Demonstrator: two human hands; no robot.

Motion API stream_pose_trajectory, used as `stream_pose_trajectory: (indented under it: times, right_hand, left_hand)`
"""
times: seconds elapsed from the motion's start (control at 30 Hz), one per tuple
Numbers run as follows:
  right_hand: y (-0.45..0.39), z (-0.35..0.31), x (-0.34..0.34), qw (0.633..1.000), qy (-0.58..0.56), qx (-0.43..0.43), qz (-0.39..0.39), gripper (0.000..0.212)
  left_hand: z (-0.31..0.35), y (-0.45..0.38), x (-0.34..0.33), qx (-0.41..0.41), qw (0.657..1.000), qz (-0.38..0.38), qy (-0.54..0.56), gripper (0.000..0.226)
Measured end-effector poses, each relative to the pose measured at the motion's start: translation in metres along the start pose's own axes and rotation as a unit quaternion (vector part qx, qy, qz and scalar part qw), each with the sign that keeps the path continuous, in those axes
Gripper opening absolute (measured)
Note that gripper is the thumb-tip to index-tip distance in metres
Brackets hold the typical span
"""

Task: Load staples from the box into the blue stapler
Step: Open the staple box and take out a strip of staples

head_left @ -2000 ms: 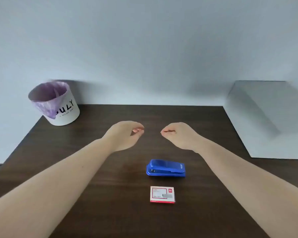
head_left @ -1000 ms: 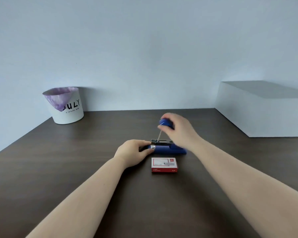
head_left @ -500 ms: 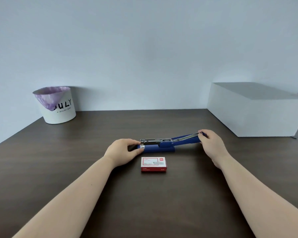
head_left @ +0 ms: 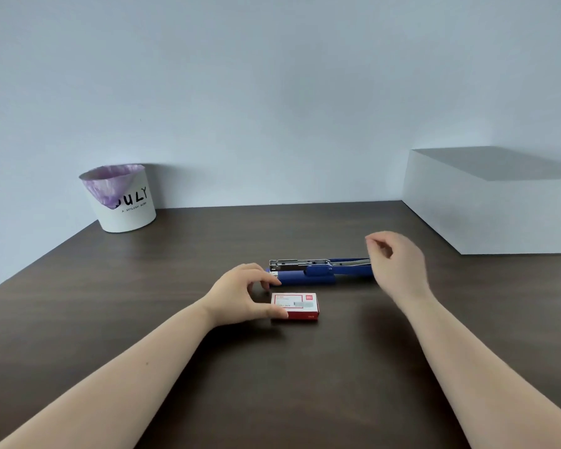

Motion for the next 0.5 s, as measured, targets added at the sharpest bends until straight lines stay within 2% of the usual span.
stream_pose_trajectory:
  times: [0.07,0.2,0.27,0.37,0.5]
  right_hand:
    - [0.007,-0.016,-0.010,0.997,-0.043,0.014,-0.062,0.016]
    - [0.022,-0.032,-0.026,0.968,-0.076,0.016,-0.238,0.017]
    - [0.026,-0.036,-0.030,0.952,-0.083,0.013,-0.293,0.018]
    - [0.029,-0.037,-0.035,0.929,-0.187,-0.058,-0.313,0.021]
    - [0.031,-0.037,-0.037,0.870,-0.355,-0.133,-0.314,0.022]
  left_hand:
    - [0.002,0.000,-0.003,-0.003,0.999,-0.029,-0.016,0.087]
    - [0.007,-0.001,-0.005,-0.013,1.000,-0.015,-0.005,0.040]
    - [0.009,-0.001,-0.005,-0.020,0.999,0.013,0.032,0.032]
    - [0.013,-0.004,-0.005,-0.006,0.992,0.054,0.117,0.034]
    - [0.014,-0.008,-0.007,0.003,0.985,0.062,0.162,0.037]
Point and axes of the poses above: each hand's wrist, its own y-axis away from the middle knuckle, its own x-axis out of the back of the hand, z = x × y, the point moved 3 cm from there along -y, towards the middle knuckle, and after that the axes turned 10 degrees about x, right-handed, at the moved point
